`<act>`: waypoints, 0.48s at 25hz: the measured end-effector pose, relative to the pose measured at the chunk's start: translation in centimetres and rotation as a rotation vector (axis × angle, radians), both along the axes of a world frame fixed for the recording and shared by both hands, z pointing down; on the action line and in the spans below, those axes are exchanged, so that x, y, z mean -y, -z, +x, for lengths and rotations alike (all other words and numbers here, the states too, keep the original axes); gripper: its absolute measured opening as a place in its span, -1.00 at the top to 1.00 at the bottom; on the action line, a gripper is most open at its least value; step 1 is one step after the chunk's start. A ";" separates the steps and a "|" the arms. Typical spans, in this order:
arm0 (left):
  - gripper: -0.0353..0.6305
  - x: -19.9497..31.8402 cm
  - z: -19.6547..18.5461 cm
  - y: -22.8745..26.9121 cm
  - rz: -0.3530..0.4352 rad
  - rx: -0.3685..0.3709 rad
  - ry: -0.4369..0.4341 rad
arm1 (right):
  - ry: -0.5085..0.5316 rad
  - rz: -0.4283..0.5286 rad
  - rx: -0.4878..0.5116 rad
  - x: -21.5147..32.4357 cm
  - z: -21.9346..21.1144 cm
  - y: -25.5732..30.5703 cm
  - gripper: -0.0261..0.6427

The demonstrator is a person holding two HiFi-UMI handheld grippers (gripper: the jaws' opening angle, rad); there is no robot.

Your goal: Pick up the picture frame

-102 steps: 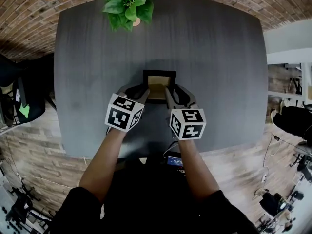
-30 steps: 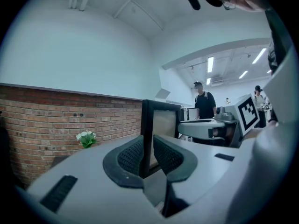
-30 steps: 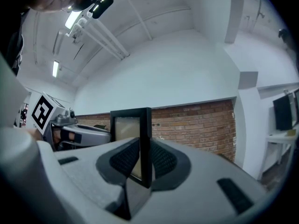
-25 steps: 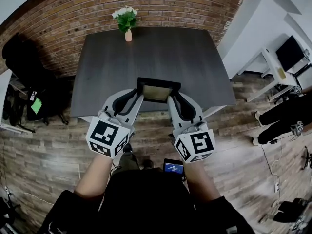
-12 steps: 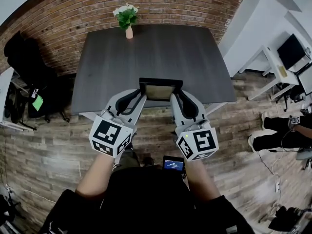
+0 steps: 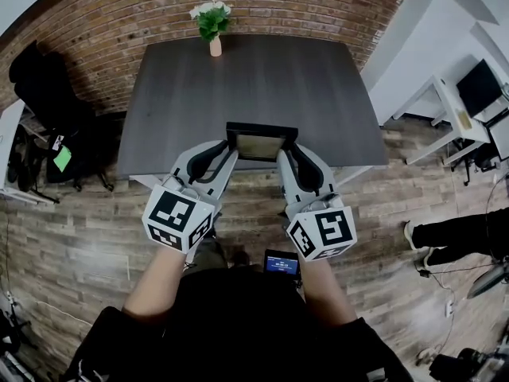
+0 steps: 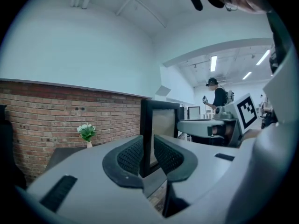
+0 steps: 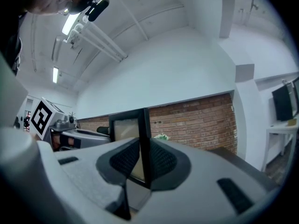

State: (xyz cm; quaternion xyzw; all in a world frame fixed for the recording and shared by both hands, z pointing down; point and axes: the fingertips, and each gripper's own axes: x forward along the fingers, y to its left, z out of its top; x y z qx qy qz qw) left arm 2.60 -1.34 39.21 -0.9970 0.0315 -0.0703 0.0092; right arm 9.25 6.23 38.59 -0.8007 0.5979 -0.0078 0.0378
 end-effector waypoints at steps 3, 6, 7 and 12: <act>0.70 -0.1 0.1 -0.1 -0.003 -0.002 -0.007 | -0.001 0.003 0.002 -0.1 0.1 0.0 0.71; 0.69 0.0 0.3 -0.1 -0.013 -0.004 -0.010 | 0.003 0.002 0.002 -0.2 0.0 0.0 0.71; 0.69 0.0 0.3 -0.1 -0.014 -0.004 -0.011 | 0.005 0.001 0.004 -0.3 -0.1 -0.1 0.71; 0.69 -0.5 0.7 0.1 -0.013 -0.007 -0.021 | 0.000 0.000 0.021 -0.7 0.4 -0.5 0.71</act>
